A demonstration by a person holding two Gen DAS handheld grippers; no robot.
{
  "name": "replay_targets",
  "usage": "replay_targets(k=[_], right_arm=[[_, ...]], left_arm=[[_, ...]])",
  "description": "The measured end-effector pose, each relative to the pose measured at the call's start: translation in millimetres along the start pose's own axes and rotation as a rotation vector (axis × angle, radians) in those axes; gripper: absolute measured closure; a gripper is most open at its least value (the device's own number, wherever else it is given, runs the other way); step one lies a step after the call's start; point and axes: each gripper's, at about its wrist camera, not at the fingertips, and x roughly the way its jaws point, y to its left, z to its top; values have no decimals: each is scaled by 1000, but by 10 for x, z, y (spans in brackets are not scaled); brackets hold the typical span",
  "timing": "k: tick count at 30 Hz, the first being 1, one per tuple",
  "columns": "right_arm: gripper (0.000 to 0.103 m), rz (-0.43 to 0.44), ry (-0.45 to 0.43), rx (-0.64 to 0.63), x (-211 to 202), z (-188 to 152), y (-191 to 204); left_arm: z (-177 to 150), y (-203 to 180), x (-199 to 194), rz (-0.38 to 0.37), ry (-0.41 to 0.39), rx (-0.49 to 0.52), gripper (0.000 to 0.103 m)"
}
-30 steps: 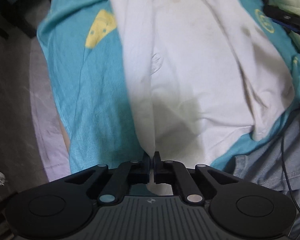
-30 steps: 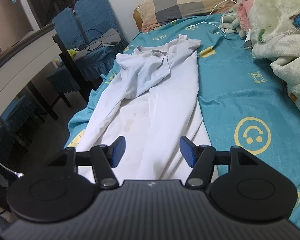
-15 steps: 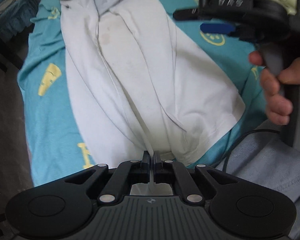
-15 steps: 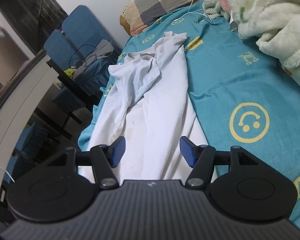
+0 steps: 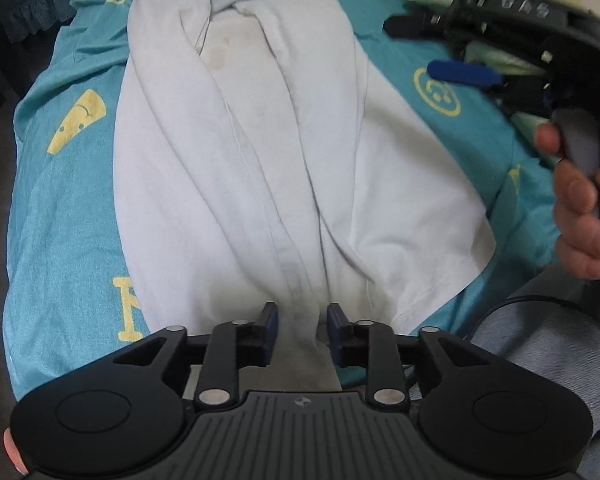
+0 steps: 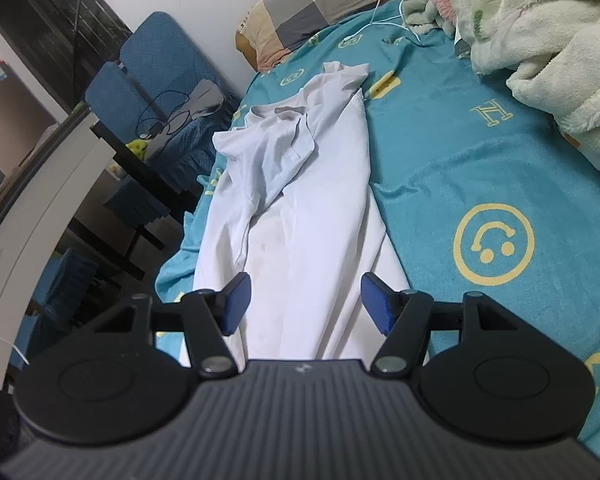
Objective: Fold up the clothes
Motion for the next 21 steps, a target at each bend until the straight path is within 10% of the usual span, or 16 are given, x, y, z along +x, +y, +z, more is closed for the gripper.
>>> replay_targets(k=[8,21], right_arm=[[39,-28,10,-16,-12,-28,-5],[39,-84,177,35,-97,-171,-280]], left_arm=[[51,378,-141,17,-118,-176,28],[56,905,100,64,-38,-402,25]])
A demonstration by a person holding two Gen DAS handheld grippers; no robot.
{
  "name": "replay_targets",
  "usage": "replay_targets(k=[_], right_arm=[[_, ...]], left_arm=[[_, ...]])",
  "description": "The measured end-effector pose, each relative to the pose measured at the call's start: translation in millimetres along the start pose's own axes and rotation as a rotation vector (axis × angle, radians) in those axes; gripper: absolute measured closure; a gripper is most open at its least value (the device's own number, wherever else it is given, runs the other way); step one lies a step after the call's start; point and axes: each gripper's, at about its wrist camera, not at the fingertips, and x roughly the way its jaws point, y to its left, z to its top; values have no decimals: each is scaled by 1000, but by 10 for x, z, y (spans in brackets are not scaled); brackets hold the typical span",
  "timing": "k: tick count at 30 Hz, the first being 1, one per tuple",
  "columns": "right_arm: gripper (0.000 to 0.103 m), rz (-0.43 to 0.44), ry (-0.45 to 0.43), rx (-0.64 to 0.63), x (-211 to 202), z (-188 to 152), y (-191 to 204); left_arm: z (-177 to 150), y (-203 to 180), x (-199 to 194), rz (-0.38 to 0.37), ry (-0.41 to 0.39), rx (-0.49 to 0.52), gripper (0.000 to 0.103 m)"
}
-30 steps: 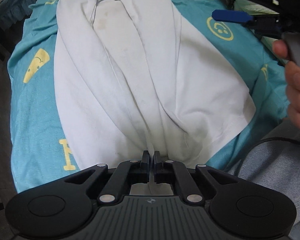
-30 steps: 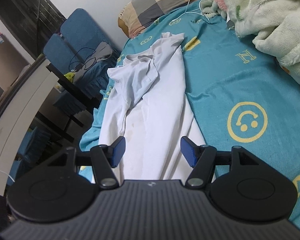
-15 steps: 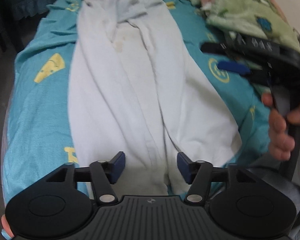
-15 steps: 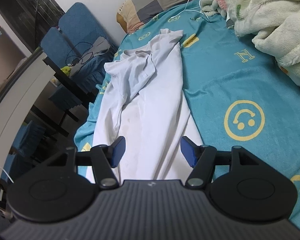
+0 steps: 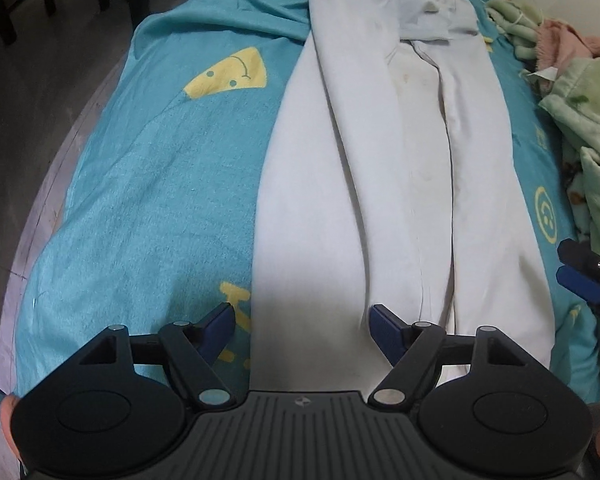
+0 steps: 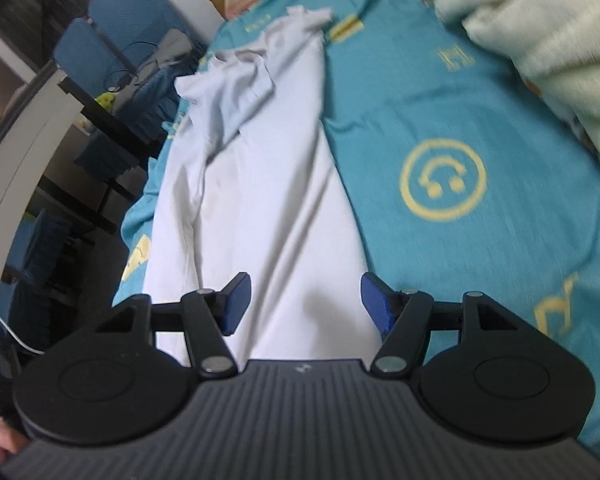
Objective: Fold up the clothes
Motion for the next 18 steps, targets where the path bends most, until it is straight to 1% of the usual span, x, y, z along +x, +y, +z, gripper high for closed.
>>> replay_targets(k=[3,7,10,11,13,14,15,17,18], right_arm=[[39,-4,24,33,-3,-42,-41],[39,-75,85,57,102,-90,-93],[39,-89,127,79,187,-116,-142],[39,-81,135,91,203,-119,-162],[39,-34,152,134,221,-120,-223],[39,-11,161,156,231,-121,-254],[39,13,171,176,237,-124,-278],[39,57,208,199,236,-152,-281],[39,66,225,194,234,-177,-256]], left_arm=[[-5,24,19,-10,3,-9,25],[-12,50,39,-27,8,-19,23],[-51,13,58,-48,31,-7,23],[-68,-10,66,-55,43,5,23],[-113,-74,82,-71,80,44,23],[-131,-95,80,-80,96,53,25],[-146,-108,76,-87,113,61,28],[-166,-138,77,-92,146,87,38],[-178,-158,77,-92,161,103,42]])
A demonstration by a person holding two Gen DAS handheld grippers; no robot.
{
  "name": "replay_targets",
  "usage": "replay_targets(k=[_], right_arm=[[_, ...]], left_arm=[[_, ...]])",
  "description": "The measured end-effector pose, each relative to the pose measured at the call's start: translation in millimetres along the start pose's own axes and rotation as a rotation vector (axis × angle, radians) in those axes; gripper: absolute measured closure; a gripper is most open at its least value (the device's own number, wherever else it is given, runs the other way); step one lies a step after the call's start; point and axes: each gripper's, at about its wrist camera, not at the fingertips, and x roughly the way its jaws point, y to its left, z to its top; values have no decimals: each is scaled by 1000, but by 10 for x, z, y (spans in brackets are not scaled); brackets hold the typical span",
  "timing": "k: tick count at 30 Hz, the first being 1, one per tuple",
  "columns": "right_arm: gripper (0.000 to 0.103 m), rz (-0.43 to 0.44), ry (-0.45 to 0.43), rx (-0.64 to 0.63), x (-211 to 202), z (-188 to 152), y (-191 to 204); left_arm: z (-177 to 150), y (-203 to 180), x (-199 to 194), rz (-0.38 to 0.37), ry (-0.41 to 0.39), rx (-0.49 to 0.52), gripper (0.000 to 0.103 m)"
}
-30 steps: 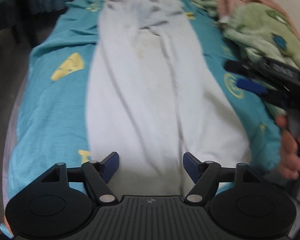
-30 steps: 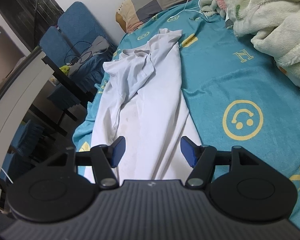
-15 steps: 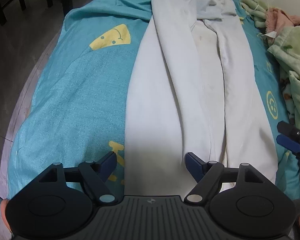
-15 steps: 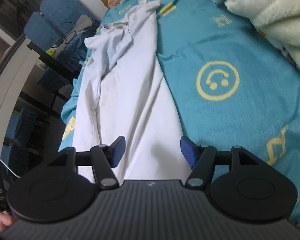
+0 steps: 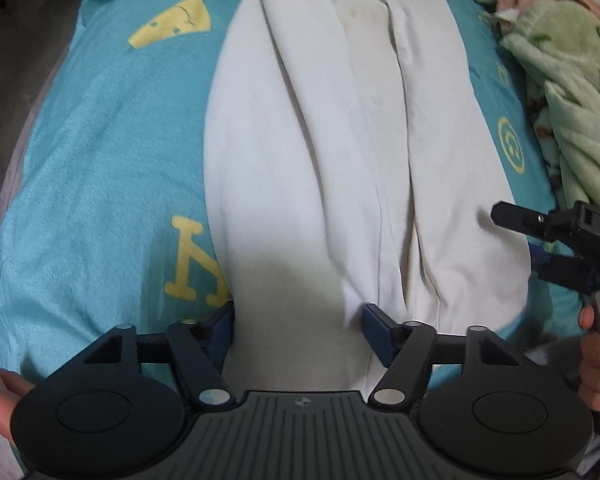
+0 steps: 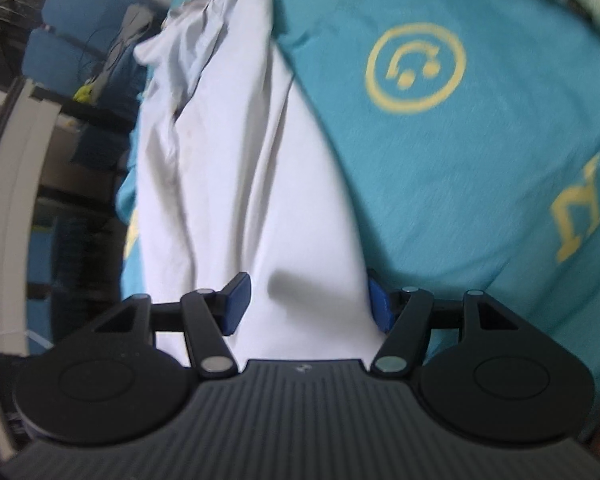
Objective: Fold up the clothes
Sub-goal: 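Grasp the hem with both grippers and fold it up toward the collar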
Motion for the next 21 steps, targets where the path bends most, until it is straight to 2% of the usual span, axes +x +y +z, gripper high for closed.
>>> replay_targets(k=[2,3,5,7,8,9,10,11,15,18,21], right_arm=[[39,-3,42,-33,15,-62,74],[40,-9,66,-59,26,-97,127],[43,-25,119,-149,61,-186,282],[63,-76,147,-246,93,-299,438],[68,-101,158,-293,105,-357,506],[81,-123,168,-338,112,-411,570],[89,-136,173,-376,100,-452,619],[91,-144,173,-406,76,-484,662],[93,-99,106,-419,-215,-469,758],[94,-23,47,-413,-530,-416,818],[94,61,-22,-394,-892,-393,862]], left_arm=[[-21,-59,7,13,23,38,63],[-28,-99,7,25,24,62,66],[-39,-163,3,52,21,95,81],[-39,-172,-28,54,11,92,91],[-36,-161,-53,44,5,81,95],[-36,-149,-90,31,-7,72,96],[-38,-138,-143,14,-24,65,98],[-44,-125,-219,-7,-48,55,98],[-95,-63,-694,-122,-186,-3,98],[-155,1,-1122,-197,-298,-44,98],[-195,-95,-1482,-237,-374,-48,99]])
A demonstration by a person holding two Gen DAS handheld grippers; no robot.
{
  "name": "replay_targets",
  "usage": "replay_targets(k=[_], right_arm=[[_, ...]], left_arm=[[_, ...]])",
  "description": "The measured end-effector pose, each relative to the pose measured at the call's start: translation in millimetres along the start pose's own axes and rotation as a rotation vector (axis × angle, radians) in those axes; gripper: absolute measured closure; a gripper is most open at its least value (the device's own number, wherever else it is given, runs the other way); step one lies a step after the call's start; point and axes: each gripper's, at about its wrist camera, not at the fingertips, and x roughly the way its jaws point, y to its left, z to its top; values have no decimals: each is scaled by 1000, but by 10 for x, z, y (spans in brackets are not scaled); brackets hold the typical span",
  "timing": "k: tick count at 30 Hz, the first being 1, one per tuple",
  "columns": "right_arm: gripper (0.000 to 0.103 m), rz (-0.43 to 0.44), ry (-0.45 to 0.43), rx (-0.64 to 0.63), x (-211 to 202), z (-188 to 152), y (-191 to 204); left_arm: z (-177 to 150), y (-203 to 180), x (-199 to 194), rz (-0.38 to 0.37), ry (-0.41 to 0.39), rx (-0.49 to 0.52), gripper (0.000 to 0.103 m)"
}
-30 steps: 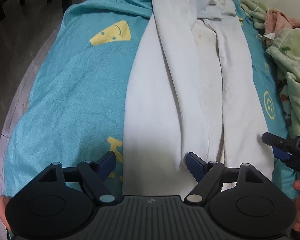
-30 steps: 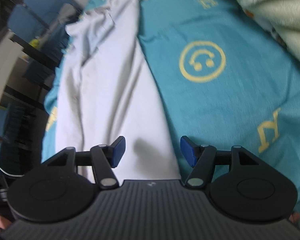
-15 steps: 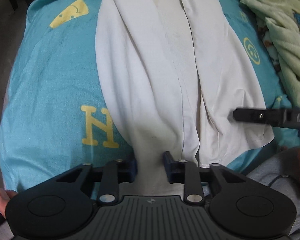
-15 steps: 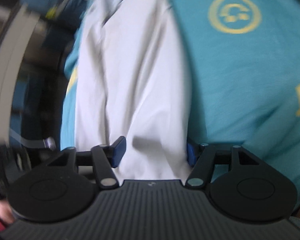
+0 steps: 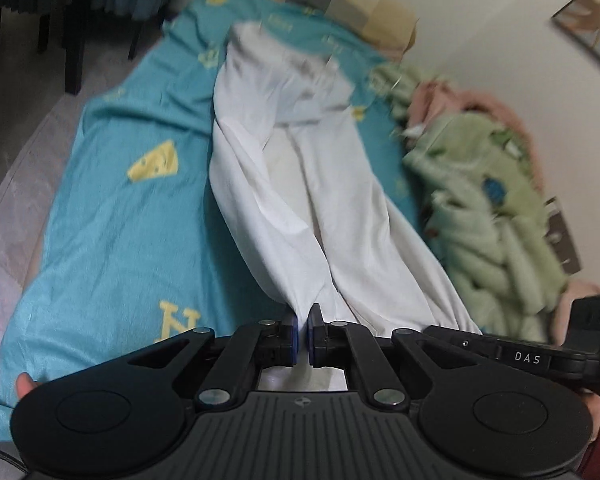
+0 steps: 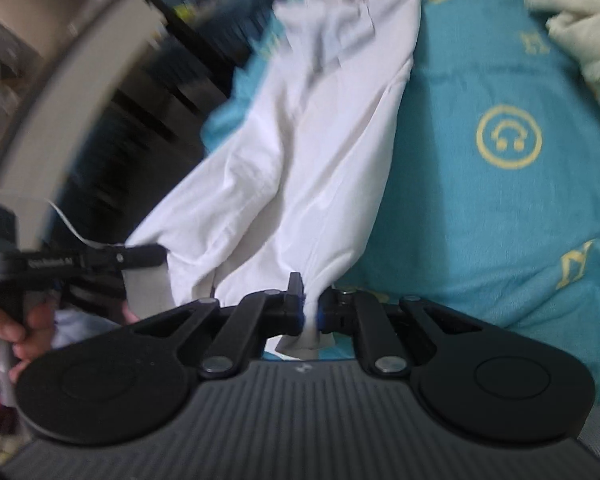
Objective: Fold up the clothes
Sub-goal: 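Grasp the hem with both grippers and fold it up toward the collar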
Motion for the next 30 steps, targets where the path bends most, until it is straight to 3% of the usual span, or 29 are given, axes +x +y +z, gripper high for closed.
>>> replay_targets(k=[6,13,16,21,30], right_arm=[[94,74,-143,4,-688,-137,127],[94,117,-195,-3,-1163,-795,102],[94,130,-200,23,-1207,-935,41],[94,115,-268,44,-1089,-570,28],[94,14,-328,35,-364,572,-180]], left_arm=[[-174,-309,-650,-60,-76,14,99],[-918,-419,-1160,-105,-67,30,99],[-1031,-401,-1206,-98,-101,39,99],[-663,-337,-958,-87,-183,26,99],[520,-207,34,26,-303,44,99]])
